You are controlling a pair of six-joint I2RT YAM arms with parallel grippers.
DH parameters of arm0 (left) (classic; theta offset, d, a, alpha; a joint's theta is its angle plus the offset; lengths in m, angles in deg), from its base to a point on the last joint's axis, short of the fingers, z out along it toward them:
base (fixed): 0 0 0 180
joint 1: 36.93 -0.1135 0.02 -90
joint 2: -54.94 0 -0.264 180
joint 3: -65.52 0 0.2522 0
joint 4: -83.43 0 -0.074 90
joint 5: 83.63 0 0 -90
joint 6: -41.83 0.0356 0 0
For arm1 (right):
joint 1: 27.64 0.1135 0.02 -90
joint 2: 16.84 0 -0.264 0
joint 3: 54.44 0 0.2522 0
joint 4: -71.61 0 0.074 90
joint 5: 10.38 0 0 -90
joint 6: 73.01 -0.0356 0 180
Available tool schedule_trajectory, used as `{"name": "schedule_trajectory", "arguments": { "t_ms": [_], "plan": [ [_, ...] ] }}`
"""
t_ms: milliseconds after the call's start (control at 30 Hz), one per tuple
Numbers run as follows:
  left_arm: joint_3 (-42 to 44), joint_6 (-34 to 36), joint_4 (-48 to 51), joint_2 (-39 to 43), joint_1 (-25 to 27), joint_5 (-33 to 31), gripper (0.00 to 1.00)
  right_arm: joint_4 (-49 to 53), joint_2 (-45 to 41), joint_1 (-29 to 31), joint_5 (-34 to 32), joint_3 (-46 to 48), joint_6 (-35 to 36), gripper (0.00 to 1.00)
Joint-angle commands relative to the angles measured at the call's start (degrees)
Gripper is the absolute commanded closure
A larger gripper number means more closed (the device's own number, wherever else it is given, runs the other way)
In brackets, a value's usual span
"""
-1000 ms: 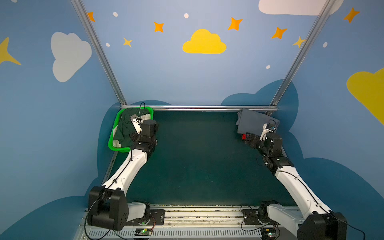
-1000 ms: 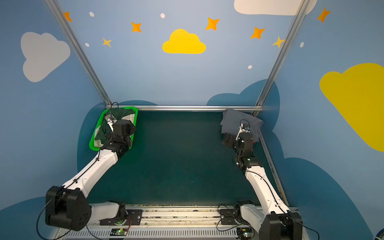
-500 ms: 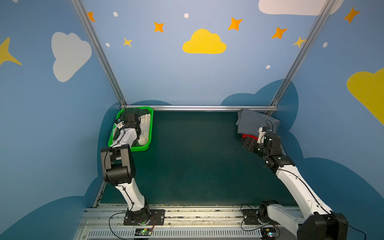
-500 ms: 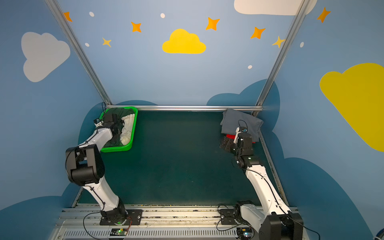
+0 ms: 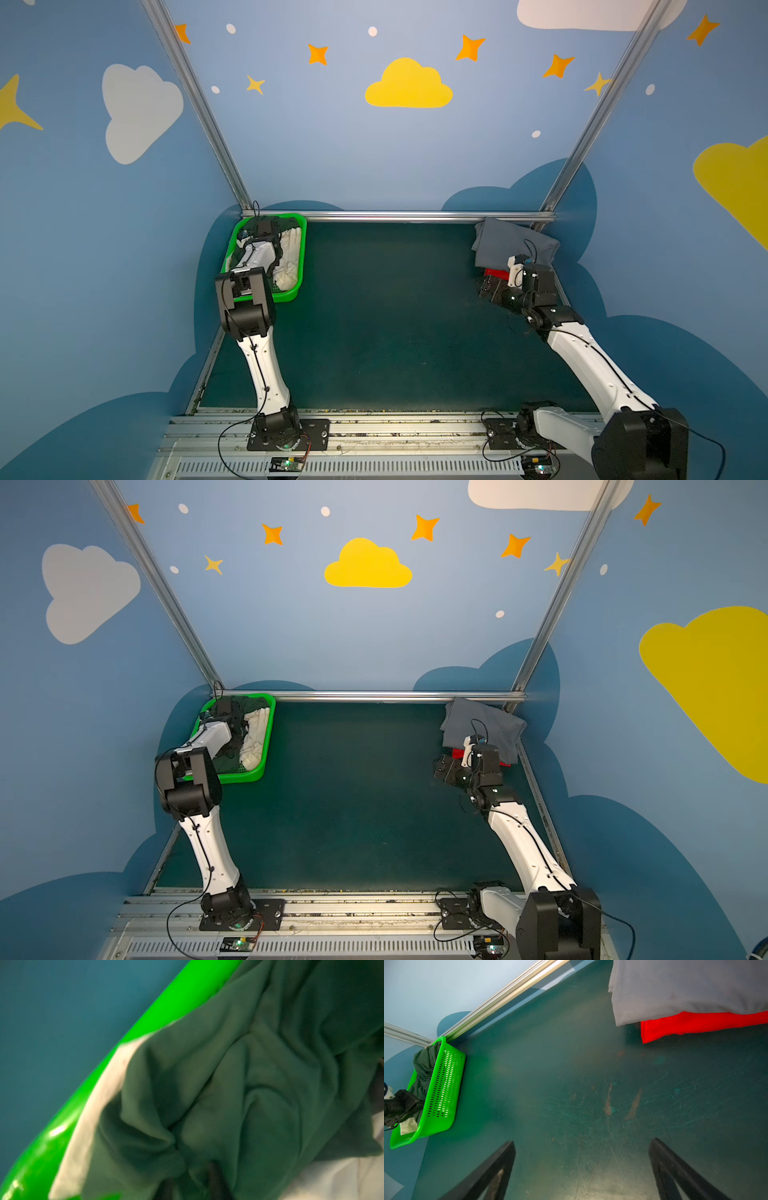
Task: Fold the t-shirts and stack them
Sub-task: 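Reach the left gripper into the green basket onto the dark green t-shirt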
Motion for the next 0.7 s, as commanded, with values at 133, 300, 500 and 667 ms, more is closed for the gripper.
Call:
{"name": "schedule_trajectory", "arguments": {
  "t_ms": [133, 300, 500, 667],
  "plan": [
    [-1.4, 0.8, 3.2, 2.6, 0.2, -0.9, 0.96, 0.4, -0.1, 0.3, -0.1, -1.9, 0.0, 0.02],
    [1.6, 1.3, 1.6, 11.3, 5.1, -2.1, 0.96, 0.4, 1.9, 0.4, 0.8, -2.8, -0.5, 0.02],
    [-2.0, 2.7, 3.1, 20.3, 12.5, -1.0, 0.96, 0.4, 3.1, 0.6, 1.5, -3.9, -1.0, 0.02],
    [-4.5, 12.3, -1.9, 26.9, 21.5, 2.1, 0.96, 0.2, 2.6, 0.9, 1.2, -3.7, -1.2, 0.02]
  ]
}}
